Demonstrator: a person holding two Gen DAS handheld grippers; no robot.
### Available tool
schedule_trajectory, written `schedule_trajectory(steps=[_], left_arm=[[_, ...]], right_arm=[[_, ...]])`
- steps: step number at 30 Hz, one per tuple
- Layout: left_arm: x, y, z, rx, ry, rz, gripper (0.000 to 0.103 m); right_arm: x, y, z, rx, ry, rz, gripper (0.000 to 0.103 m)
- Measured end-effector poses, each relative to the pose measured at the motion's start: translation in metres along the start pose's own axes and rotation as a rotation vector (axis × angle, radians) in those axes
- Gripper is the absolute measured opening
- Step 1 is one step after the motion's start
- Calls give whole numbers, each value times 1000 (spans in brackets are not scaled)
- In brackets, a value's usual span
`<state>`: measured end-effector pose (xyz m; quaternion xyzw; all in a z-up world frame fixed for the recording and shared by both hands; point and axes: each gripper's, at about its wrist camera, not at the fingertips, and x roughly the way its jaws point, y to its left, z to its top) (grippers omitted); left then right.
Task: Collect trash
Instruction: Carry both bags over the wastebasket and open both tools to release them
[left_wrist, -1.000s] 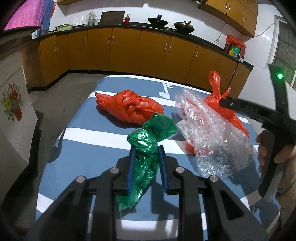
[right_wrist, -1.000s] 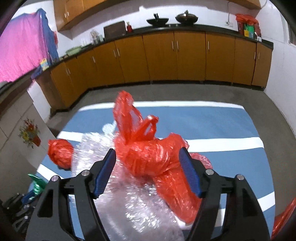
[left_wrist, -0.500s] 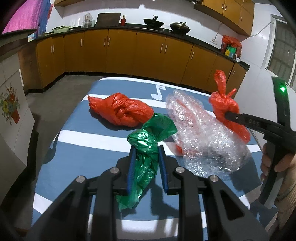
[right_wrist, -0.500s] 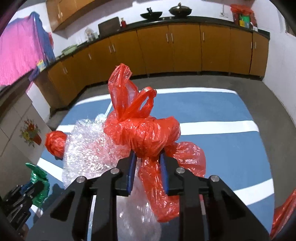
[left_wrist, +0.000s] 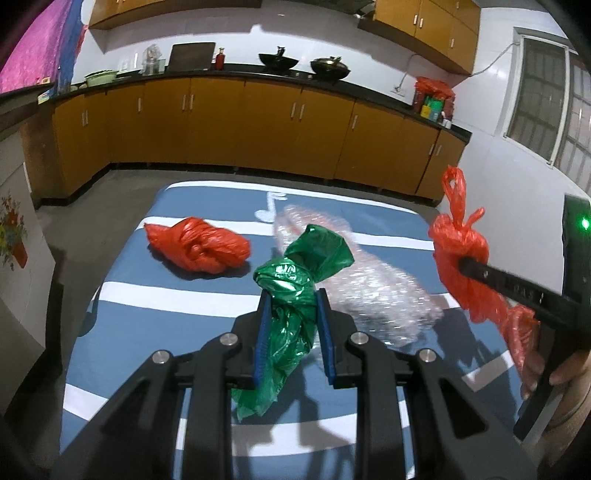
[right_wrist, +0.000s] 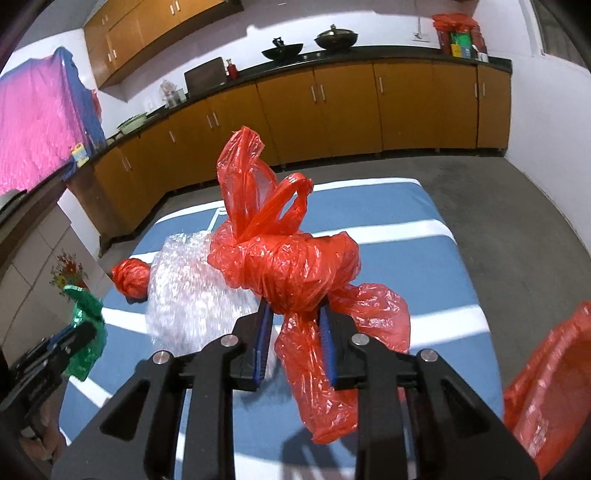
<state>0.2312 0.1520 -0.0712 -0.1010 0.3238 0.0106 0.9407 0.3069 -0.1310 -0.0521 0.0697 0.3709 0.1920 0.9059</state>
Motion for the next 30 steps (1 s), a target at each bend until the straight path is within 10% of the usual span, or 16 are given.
schedule_trajectory(steps=[30], left_arm=[[-32, -128, 1, 169, -19, -220, 24]], right_arm=[[-108, -75, -62, 205, -94, -74, 25]])
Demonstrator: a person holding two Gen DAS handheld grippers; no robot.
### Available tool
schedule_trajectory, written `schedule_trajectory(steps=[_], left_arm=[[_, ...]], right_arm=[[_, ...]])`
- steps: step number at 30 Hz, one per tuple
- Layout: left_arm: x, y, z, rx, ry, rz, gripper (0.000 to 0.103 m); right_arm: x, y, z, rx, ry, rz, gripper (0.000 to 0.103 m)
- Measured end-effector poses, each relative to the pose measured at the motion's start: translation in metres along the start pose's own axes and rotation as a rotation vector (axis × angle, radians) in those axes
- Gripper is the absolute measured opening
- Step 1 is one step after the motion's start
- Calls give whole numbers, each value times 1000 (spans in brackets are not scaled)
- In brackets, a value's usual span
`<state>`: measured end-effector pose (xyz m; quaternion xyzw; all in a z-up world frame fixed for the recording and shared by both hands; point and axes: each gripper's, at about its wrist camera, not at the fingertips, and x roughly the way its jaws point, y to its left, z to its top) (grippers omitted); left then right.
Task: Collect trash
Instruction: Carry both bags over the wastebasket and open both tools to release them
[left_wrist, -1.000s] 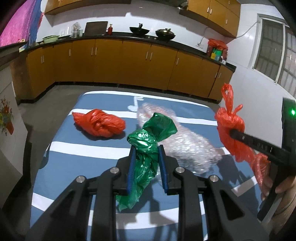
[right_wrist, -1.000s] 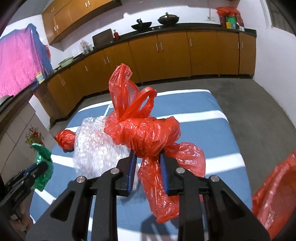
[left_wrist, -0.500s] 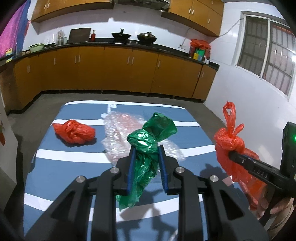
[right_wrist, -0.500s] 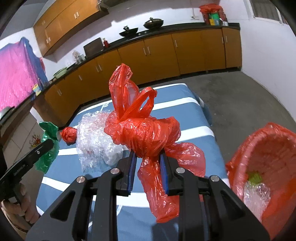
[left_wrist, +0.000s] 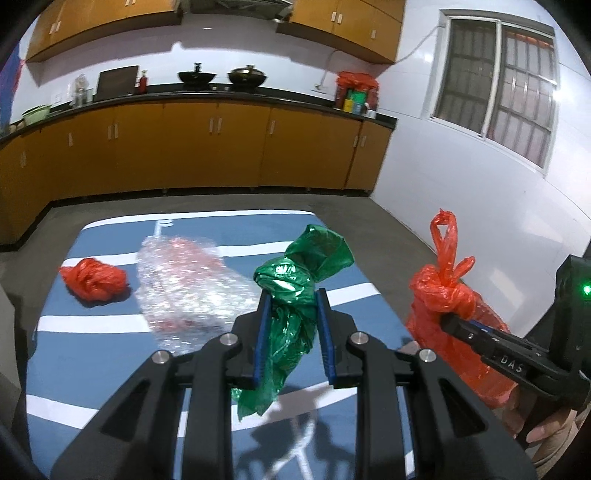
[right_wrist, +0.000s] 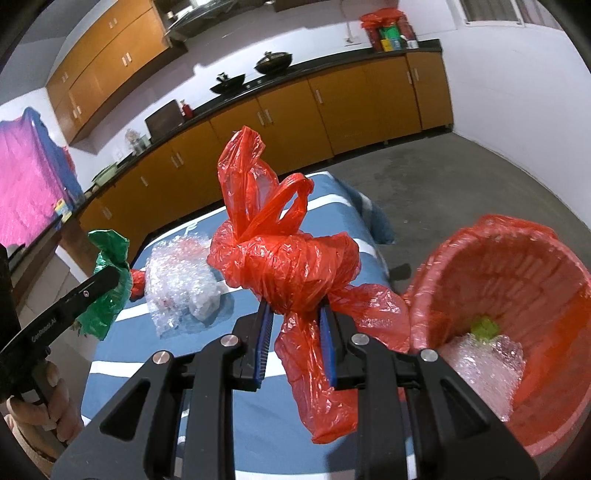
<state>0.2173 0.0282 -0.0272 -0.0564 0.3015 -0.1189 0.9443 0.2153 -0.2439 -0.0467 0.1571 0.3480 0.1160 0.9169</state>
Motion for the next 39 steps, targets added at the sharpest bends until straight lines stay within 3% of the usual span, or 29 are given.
schedule_trajectory(steps=[25, 39], left_arm=[[34, -130, -2, 139, 58, -246, 24], [68, -199, -10, 180, 107, -394, 24]], right_arm=[[-70, -111, -14, 202, -116, -201, 24], [-101, -147, -17, 284, -168, -293, 24]])
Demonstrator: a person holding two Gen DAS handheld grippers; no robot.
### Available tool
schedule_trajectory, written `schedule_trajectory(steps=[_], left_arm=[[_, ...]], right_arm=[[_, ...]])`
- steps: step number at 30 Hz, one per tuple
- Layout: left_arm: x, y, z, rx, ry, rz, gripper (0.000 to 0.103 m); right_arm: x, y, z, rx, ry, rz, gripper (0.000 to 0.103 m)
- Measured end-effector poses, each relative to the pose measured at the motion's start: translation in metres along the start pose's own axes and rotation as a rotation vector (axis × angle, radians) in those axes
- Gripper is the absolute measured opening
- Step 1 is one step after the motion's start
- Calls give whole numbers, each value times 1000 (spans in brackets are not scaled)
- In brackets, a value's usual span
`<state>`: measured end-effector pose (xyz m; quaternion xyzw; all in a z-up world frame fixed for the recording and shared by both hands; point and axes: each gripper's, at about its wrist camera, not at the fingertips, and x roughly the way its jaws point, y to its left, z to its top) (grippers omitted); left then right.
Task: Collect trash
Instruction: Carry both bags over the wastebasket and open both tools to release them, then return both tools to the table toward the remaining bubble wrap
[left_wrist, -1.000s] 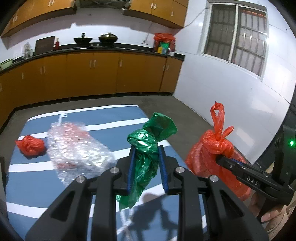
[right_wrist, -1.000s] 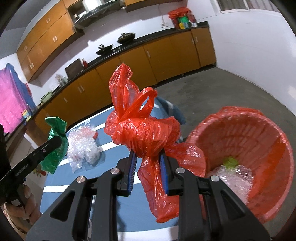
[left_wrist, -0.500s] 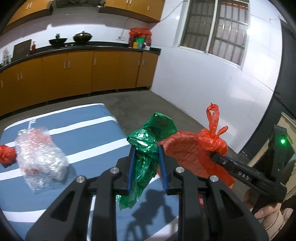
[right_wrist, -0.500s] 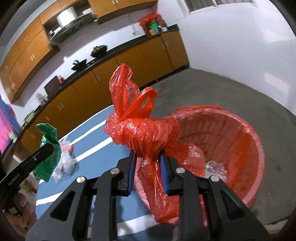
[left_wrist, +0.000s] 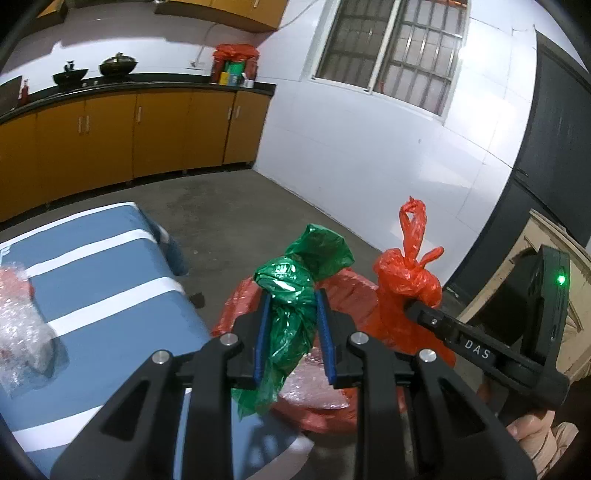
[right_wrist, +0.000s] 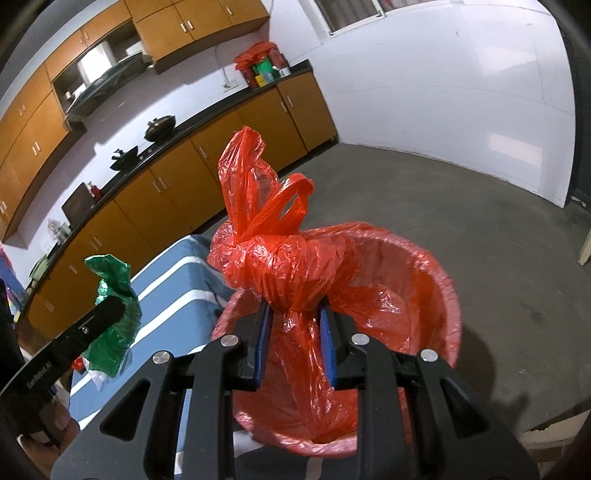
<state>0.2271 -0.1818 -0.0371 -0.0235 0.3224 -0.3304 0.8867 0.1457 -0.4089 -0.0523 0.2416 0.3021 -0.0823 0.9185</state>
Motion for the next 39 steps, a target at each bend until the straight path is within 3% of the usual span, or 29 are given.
schedule_trajectory(steps=[5, 16, 25, 30, 32, 39], left_arm=[[17, -10, 0, 21, 21, -12, 24], [48, -21, 4, 39, 56, -25, 25], [57, -13, -3, 29, 76, -12, 36], [48, 4, -8, 25, 66, 61, 45], [40, 14, -10, 14, 58, 87, 48], [5, 49, -27, -10, 35, 209, 56]], right_arm=[[-1, -1, 5, -26, -22, -33, 25], [5, -9, 11, 1, -23, -18, 25], [8, -13, 12, 6, -21, -16, 43], [0, -8, 7, -54, -53, -81, 67], [-2, -3, 7, -88, -67, -110, 72], [1, 14, 2, -150, -61, -114, 74]])
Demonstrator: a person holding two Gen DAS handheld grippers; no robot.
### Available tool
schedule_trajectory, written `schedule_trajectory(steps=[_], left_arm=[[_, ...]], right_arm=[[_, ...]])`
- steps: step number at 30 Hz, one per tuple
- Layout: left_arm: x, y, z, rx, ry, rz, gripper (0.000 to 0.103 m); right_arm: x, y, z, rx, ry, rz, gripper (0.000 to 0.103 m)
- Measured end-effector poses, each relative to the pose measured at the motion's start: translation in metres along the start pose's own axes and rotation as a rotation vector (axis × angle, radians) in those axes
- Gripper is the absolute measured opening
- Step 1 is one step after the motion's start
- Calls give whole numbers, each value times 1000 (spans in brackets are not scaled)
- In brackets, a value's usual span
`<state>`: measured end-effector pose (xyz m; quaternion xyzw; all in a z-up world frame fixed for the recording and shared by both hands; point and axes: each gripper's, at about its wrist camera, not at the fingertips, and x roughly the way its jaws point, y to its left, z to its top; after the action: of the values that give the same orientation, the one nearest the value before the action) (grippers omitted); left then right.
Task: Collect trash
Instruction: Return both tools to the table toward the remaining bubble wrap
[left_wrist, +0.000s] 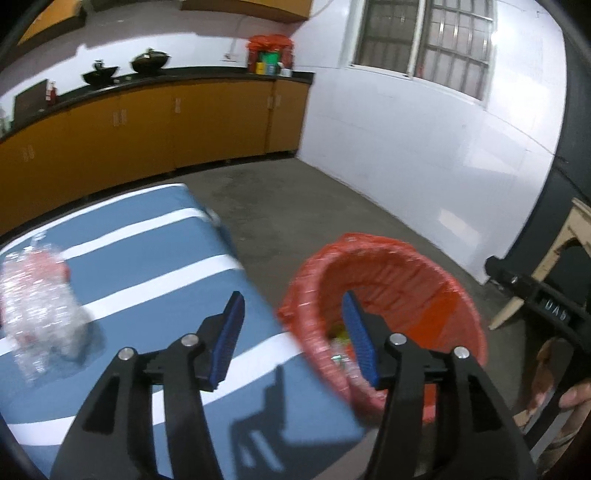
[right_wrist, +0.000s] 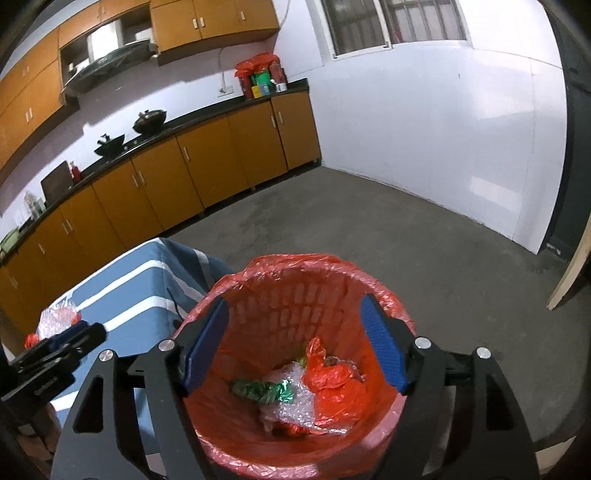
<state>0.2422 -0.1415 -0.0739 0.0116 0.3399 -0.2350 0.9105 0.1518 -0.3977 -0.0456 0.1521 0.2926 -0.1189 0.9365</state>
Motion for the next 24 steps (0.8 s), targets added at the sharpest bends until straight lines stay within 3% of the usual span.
schedule_trajectory(steps=[9, 17, 24], left_arm=[[-51, 87, -31, -117, -43, 235, 64], [-99, 165, -58, -246, -74, 435, 73], [-138, 215, -83, -342, -97, 548, 73]], right_arm=[[14, 65, -6, -111, 26, 87, 73], [25, 163, -18, -284, 44, 226, 73], [39, 251, -33, -408, 89, 369, 56]])
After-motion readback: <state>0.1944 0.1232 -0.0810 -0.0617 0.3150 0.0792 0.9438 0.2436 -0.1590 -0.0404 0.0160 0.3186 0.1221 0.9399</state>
